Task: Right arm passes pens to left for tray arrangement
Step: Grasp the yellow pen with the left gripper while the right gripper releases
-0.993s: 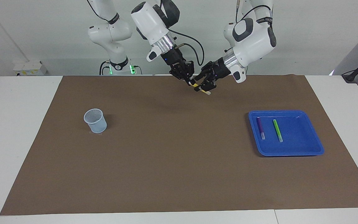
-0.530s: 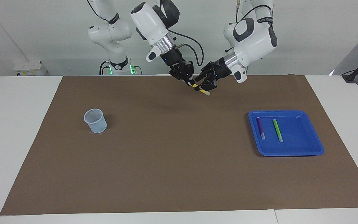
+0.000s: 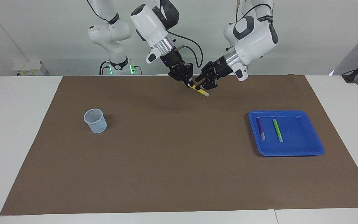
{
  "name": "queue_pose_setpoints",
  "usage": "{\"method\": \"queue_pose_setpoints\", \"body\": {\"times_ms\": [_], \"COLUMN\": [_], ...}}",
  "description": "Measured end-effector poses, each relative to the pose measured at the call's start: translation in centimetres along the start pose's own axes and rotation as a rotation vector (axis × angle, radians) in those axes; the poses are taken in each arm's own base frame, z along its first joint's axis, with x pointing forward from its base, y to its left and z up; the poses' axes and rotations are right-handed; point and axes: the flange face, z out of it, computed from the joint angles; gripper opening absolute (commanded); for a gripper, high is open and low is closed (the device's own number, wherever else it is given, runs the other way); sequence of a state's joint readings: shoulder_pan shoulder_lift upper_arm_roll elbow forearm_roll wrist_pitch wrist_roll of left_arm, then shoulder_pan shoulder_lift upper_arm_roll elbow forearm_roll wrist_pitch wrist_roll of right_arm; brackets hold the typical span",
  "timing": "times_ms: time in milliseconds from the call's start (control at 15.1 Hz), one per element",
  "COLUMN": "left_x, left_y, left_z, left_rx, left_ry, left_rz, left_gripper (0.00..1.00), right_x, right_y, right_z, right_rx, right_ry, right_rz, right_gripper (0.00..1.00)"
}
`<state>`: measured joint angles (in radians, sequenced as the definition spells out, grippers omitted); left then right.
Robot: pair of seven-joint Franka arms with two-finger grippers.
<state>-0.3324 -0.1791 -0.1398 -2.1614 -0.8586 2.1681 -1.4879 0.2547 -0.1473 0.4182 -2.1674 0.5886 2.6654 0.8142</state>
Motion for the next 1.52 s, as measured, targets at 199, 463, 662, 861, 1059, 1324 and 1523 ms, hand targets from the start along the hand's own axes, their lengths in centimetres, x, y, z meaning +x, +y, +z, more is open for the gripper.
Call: {"method": "queue_pose_setpoints", "body": {"times_ms": [199,463,662,861,1059,1324,1523], "left_x": [0.0,0.2,0.2,0.3,0.5,0.5,0.5], "left_y": [-1.6,-1.6,-1.6,-1.4,-1.2,-1.2,-1.2], "left_z": [2.0,1.7,1.6,1.4,1.1,1.1,1.1], "left_rx": [-0.040,-0.058,-0.061,-0.070,-0.086,-0.087,-0.083], "left_ry": [0.026,0.029,0.028,0.028,0.029,0.029,0.028], "left_rz": [0.013,0.010,0.011,0.007,-0.005,-0.007,-0.010], "left_gripper": [0.55,0.50,0.36,0.00,0.00,0.00,0.00], "right_x": [0.0,-0.2,-0.2,-0.4,-0.7,-0.7,-0.6], "right_y": [0.0,0.1,0.1,0.1,0.0,0.0,0.0], "right_z": [0.0,0.1,0.1,0.2,0.2,0.2,0.2], "right_rx": [-0.001,-0.003,-0.003,-0.006,-0.007,-0.006,-0.012], "right_ry": [-0.001,-0.003,-0.003,-0.007,-0.013,-0.013,-0.017], "right_rz": [0.000,-0.003,-0.002,-0.004,-0.008,-0.008,-0.005], "right_gripper": [0.00,0.00,0.00,0.00,0.00,0.00,1.00]}}
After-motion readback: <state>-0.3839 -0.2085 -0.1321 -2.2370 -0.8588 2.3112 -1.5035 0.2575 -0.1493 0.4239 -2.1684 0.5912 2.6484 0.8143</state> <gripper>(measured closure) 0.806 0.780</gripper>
